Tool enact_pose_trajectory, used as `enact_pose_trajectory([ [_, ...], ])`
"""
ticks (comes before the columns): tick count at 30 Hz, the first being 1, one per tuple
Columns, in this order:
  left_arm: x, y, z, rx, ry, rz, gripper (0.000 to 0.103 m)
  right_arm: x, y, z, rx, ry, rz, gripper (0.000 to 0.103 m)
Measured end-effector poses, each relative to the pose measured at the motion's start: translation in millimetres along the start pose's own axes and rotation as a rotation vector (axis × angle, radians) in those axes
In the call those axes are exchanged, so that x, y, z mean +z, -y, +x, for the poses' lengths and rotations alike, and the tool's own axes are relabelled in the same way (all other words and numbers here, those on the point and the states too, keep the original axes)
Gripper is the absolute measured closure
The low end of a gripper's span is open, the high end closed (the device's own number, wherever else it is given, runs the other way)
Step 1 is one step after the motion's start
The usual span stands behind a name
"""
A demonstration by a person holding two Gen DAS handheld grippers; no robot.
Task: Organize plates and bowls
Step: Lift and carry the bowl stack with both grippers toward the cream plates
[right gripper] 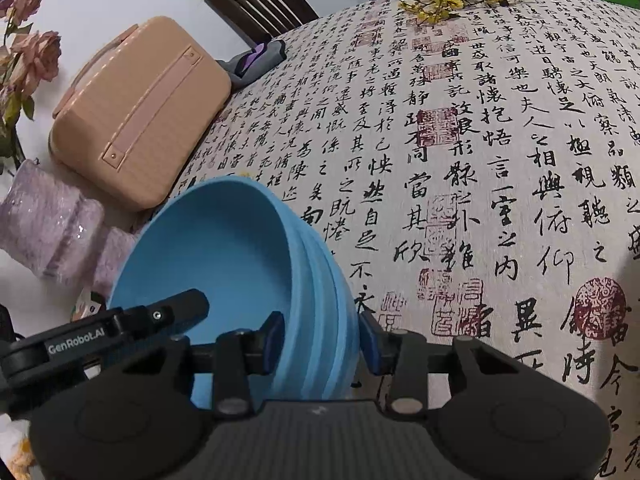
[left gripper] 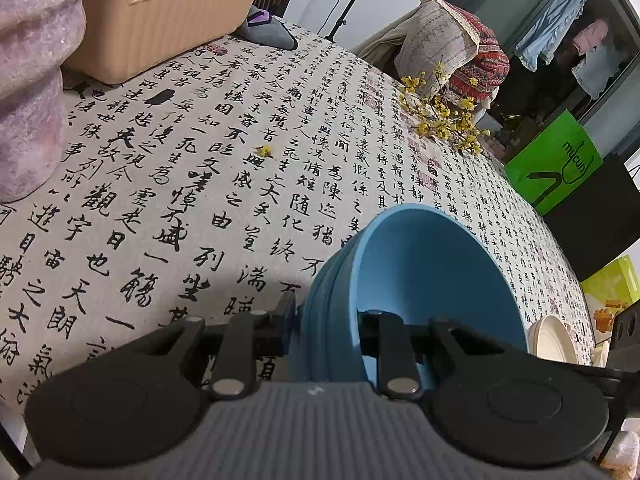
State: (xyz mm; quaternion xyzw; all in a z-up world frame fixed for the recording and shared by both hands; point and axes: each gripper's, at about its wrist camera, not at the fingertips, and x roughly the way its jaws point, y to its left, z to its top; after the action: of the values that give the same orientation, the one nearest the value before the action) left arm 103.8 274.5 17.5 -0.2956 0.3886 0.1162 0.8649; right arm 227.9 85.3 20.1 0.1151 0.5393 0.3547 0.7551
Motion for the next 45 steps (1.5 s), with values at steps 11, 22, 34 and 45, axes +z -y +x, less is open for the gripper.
enact_pose_trajectory([
  [11, -1, 1, -2, -0.002, 0.006, 0.008, 0.08, -2, 1, -5, -0.005, 0.007, 0.006, 0.067],
  [22, -1, 6, -2, 0.017, 0.009, 0.017, 0.08, -3, 1, -7, -0.008, 0.006, 0.034, 0.069],
  [34, -2, 10, -2, 0.029, 0.004, 0.022, 0.08, -6, 5, -10, 0.001, -0.004, 0.062, 0.069],
  [45, -3, 20, -1, 0.029, -0.001, 0.035, 0.08, -8, 12, -20, -0.001, -0.001, 0.077, 0.069],
])
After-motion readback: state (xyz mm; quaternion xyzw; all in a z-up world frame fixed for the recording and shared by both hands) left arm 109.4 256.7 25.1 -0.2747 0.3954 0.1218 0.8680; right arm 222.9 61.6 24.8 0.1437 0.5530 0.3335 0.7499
